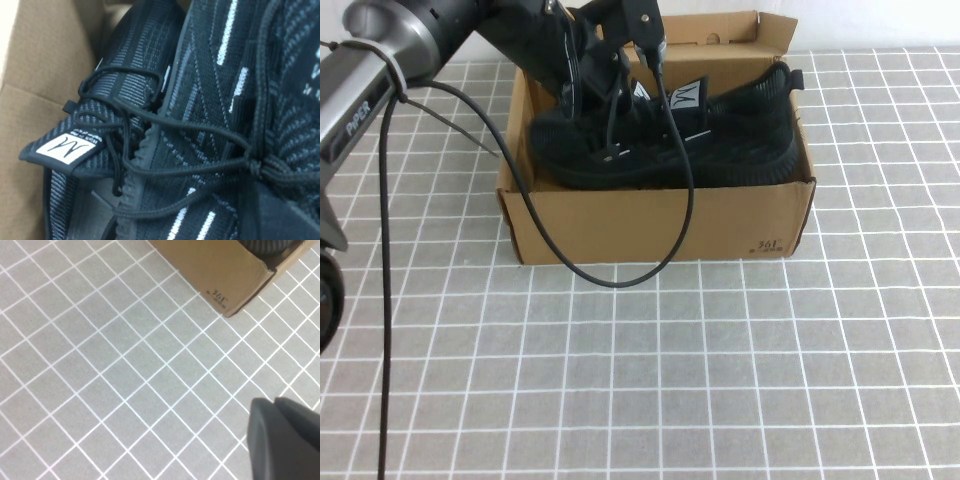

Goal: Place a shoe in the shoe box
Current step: Place the shoe in the shoe box

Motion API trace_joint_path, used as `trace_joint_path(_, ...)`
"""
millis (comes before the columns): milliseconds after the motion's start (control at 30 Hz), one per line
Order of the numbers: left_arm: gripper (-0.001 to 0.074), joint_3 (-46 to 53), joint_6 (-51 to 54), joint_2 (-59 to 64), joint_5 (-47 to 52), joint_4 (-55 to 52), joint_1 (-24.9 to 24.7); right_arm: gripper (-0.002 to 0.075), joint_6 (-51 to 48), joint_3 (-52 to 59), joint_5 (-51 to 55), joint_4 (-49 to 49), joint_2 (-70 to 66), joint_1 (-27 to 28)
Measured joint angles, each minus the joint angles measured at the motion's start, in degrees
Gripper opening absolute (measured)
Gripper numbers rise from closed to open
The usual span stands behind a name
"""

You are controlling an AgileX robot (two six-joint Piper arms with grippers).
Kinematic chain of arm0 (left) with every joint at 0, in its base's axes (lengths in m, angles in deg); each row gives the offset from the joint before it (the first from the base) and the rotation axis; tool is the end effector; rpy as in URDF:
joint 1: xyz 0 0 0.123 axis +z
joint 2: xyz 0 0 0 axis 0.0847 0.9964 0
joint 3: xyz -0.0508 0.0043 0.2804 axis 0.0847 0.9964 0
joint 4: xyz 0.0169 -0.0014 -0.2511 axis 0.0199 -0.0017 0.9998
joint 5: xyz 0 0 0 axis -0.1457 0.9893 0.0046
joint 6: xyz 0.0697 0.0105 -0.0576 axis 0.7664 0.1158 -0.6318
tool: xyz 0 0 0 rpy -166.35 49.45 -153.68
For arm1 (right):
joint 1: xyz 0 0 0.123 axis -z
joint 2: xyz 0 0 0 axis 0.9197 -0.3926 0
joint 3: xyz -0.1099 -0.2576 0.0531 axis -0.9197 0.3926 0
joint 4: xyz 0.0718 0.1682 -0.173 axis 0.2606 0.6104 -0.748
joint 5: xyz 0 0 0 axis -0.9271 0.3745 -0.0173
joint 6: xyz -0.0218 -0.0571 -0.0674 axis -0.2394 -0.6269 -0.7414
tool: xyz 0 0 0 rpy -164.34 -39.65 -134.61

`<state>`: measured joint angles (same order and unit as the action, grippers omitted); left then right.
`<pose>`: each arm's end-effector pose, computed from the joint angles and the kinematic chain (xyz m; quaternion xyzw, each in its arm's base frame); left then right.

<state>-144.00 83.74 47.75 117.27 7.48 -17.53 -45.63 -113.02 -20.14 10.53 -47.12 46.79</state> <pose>0.4194 -0.2045 0.3197 0.6766 0.6685 -0.0549 0.3037 0.1306 0.0613 0.3960 -0.3791 0.8433 0.0491 0.3777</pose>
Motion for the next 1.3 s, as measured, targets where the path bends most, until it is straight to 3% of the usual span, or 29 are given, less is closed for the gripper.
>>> trace_joint_path(1300, 0.0048, -0.36, 3.58, 2.25, 4.02, -0.95, 0.04, -0.0016, -0.80, 0.00, -0.38, 1.72, 0.00, 0.00)
